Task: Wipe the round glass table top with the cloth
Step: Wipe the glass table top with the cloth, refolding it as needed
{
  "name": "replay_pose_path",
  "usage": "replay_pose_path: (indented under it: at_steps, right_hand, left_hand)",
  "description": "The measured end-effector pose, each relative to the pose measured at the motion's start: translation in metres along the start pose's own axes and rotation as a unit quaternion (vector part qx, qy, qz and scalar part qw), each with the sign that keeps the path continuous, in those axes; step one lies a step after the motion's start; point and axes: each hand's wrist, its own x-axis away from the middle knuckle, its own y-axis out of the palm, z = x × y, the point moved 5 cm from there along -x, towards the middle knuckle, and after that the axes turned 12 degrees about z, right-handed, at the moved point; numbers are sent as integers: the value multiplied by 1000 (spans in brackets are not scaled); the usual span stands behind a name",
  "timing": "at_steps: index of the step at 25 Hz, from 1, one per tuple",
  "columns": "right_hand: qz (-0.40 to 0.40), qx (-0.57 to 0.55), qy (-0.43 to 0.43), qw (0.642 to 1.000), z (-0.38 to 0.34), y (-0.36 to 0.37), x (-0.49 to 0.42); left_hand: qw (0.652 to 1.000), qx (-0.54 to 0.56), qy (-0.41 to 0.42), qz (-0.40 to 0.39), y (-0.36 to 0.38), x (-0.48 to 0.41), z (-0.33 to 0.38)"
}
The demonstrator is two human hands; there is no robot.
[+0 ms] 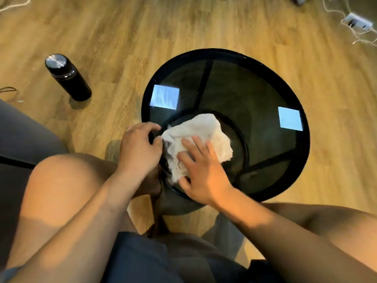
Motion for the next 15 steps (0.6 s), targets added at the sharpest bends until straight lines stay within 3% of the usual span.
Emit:
replay_pose_path:
  at_steps: [3, 5, 8, 10, 15]
  right_hand:
    - [16, 19, 32, 999, 13, -5, -7]
    - [41, 57, 45, 997, 18, -12, -22]
    - [-55, 140, 45, 988, 26, 20, -30]
    - [-69, 145, 65, 985, 38, 36, -39]
    - [28, 140, 134, 981, 96, 35, -143]
  left_hand:
    - [998, 11, -49, 23, 2, -13, -11]
    - [999, 0, -15, 35, 12, -33, -7]
    - [999, -19, 28, -18, 42, -50, -5]
    - [998, -21, 33, -54, 60, -45, -12]
    - [998, -24, 48, -23, 64, -42, -12]
